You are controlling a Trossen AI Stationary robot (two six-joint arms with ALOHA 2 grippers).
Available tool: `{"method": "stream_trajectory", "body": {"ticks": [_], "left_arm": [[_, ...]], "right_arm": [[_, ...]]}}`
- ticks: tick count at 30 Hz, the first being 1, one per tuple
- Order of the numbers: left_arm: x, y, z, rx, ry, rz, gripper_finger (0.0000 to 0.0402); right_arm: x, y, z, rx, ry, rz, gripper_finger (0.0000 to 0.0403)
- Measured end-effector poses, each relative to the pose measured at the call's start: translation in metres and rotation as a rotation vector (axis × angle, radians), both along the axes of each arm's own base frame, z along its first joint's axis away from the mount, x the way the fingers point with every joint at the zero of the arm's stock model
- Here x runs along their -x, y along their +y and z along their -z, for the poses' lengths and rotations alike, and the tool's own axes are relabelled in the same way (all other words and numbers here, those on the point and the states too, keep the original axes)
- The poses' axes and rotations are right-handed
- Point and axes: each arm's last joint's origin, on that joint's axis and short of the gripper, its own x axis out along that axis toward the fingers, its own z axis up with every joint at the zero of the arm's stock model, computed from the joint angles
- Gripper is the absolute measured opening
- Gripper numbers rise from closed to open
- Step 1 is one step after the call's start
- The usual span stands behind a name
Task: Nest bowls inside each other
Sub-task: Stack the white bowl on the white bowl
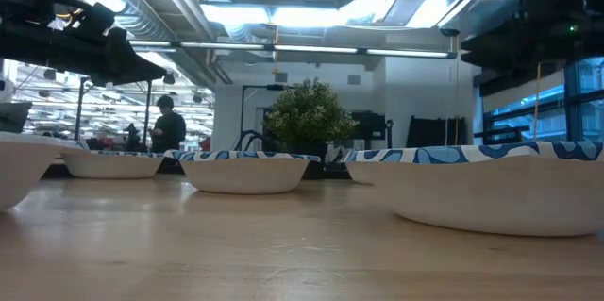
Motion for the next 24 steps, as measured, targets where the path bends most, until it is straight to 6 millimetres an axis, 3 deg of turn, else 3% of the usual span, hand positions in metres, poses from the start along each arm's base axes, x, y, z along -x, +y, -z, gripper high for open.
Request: {"method": "stream_trajectory", "body": {"ticks": [9,18,24], "left_arm": [[0.0,0.0,0.0,0.0,0.0,0.0,0.0095],[0.0,0.0,0.0,0.0,0.0,0.0,0.0095],[0.0,0.0,0.0,0.0,-0.001,0.0,0.0095]], "right_arm": [[-0.01,-0.007,-0.038,-0.012,0.155,-0.003,0.016],[-0.042,-0.028,-0.063,-0.055,0.307,-0.017,0.016],[-0.067,-0.046,-0.07,-0.081,0.41,-0.033,0.016]]}}
